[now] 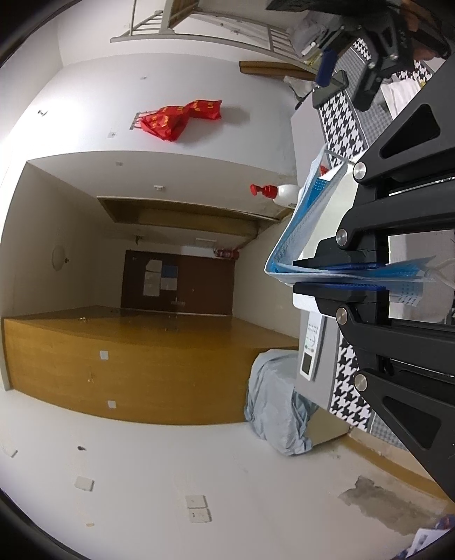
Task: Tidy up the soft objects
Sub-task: 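Carry the blue mask with the left tool over the foam box, then open the left tool to drop the blue mask into the box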
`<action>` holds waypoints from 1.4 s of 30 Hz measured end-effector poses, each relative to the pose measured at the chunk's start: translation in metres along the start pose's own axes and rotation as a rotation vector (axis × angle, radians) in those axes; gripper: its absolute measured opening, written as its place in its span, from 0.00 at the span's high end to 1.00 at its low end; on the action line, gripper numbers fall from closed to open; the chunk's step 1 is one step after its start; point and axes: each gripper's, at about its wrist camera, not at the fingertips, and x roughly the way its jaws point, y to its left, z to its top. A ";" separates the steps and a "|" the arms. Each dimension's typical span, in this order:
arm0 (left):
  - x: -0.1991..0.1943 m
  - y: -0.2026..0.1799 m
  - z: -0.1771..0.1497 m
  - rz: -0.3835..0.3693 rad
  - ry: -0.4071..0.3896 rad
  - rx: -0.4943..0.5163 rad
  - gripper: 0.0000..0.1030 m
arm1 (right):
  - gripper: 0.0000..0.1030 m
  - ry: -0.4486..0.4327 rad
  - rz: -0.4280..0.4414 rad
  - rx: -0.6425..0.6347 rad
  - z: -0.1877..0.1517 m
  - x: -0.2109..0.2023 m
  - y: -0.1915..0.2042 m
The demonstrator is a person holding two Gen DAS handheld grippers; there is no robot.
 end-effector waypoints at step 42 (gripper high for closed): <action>0.071 -0.023 0.005 0.066 0.113 -0.010 0.04 | 0.01 0.039 -0.144 0.117 -0.043 -0.035 -0.069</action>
